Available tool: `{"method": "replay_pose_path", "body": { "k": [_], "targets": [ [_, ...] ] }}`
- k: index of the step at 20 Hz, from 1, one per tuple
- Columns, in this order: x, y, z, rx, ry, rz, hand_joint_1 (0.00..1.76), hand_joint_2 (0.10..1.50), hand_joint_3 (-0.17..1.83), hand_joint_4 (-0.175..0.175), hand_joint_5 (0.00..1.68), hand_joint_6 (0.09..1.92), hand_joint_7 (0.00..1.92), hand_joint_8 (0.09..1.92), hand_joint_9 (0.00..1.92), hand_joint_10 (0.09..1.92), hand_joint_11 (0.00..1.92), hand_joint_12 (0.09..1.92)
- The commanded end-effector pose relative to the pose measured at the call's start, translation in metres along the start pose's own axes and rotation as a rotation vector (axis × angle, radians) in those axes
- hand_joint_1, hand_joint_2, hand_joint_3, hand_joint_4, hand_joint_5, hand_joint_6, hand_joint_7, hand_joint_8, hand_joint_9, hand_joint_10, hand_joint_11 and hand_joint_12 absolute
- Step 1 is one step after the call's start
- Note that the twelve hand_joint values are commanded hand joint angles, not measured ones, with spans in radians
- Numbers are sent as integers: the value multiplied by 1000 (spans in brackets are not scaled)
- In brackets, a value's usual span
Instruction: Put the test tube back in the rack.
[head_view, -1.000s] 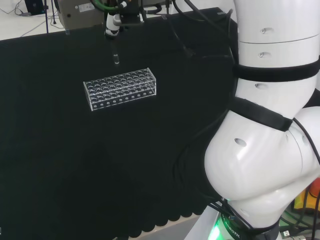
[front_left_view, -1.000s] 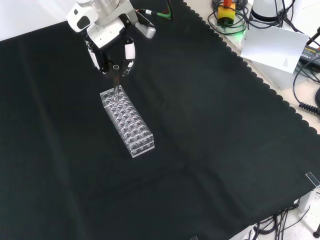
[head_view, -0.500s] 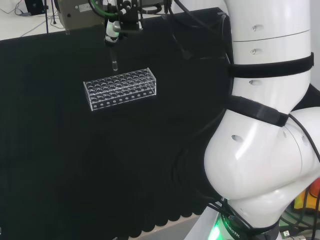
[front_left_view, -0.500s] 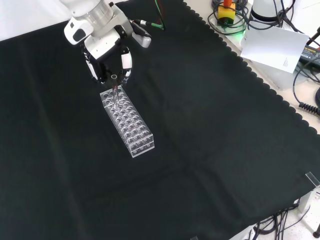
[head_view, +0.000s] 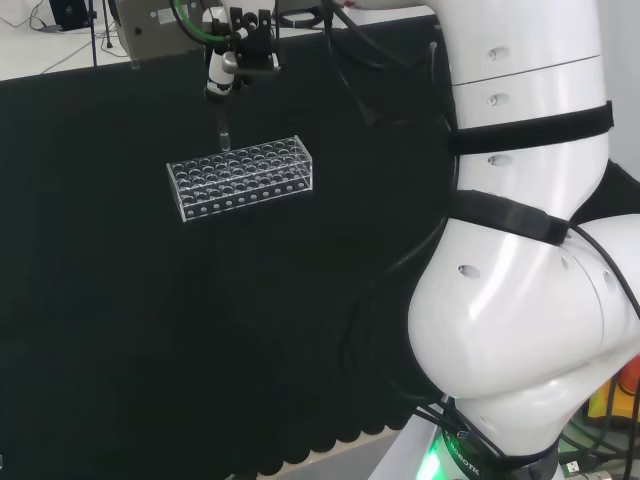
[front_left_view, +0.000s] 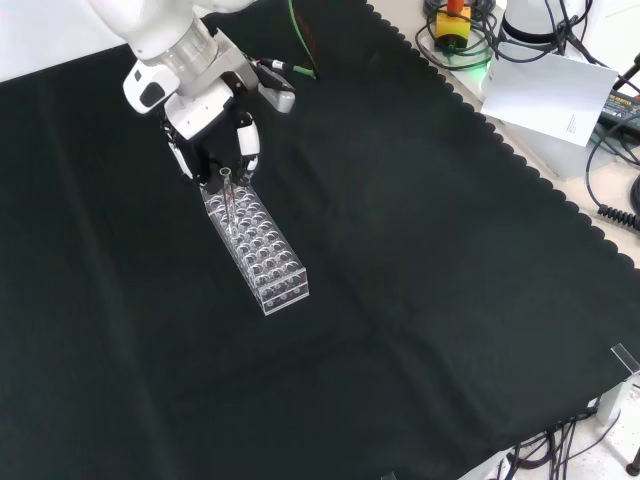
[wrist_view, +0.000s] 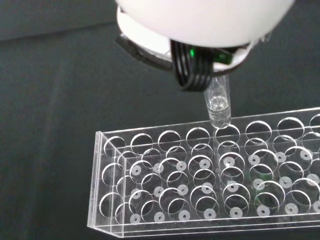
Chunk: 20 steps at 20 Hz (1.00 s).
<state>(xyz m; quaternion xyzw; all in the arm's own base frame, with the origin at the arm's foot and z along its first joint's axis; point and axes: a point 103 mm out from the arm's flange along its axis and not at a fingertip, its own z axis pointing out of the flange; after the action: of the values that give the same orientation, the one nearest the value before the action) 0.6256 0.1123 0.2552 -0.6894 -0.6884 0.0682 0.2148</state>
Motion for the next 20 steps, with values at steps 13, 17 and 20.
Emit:
{"method": "replay_pose_path", "body": {
  "k": [13, 17, 20],
  "targets": [
    [-13, 4, 5, 19, -4, 9, 1441, 586, 679, -175, 1286, 460, 1451, 656, 1570, 87, 1229, 879],
    [-12, 4, 7, 24, 1, 4, 1442, 586, 679, -175, 1287, 459, 1451, 655, 1570, 87, 1228, 880],
    [-10, 5, 10, 32, 2, 3, 1441, 586, 678, -175, 1287, 458, 1452, 654, 1570, 87, 1228, 880]
  ]
}}
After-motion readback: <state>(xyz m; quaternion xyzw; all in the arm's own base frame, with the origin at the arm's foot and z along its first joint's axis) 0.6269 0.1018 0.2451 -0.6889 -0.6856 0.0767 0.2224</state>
